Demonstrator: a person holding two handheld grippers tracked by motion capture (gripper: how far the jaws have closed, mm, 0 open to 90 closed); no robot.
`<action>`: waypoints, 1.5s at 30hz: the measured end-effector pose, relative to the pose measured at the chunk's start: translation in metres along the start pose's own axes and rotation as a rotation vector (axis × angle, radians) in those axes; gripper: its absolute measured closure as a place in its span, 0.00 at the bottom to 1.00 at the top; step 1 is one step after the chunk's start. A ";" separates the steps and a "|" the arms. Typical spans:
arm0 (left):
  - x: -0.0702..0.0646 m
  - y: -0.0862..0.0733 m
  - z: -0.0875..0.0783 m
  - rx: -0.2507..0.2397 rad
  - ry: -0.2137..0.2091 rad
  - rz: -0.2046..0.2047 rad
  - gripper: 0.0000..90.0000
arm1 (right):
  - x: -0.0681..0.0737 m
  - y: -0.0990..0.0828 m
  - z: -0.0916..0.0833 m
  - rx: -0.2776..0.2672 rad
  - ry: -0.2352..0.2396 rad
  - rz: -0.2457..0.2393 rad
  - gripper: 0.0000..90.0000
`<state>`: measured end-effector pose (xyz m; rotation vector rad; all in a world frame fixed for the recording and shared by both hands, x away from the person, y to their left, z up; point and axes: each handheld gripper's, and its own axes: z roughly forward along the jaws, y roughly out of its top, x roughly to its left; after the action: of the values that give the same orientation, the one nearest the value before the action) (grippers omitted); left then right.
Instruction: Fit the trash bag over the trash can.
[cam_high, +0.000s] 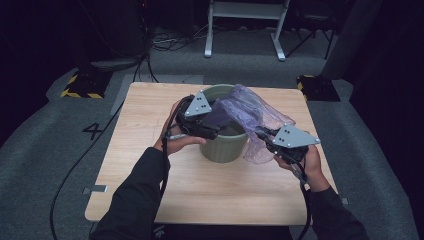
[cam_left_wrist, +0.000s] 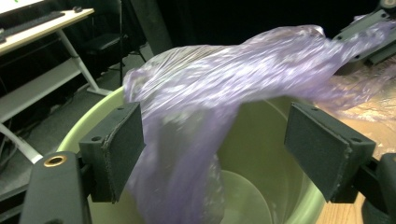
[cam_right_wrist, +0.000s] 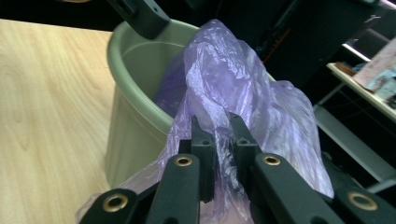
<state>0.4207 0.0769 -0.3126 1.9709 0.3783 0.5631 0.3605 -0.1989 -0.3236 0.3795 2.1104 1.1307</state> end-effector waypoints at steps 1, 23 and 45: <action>-0.002 0.002 0.002 0.007 -0.002 0.012 0.22 | 0.000 0.002 0.000 -0.006 0.011 0.004 0.95; 0.012 -0.016 -0.011 0.028 0.005 -0.006 1.00 | -0.001 -0.008 -0.009 -0.066 0.091 0.087 0.53; 0.020 -0.041 -0.031 -0.012 0.058 -0.088 0.71 | 0.022 -0.040 -0.035 -0.149 0.052 0.089 0.79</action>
<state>0.4197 0.1280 -0.3333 1.9199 0.4945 0.5663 0.3230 -0.2310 -0.3528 0.3802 2.0555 1.3536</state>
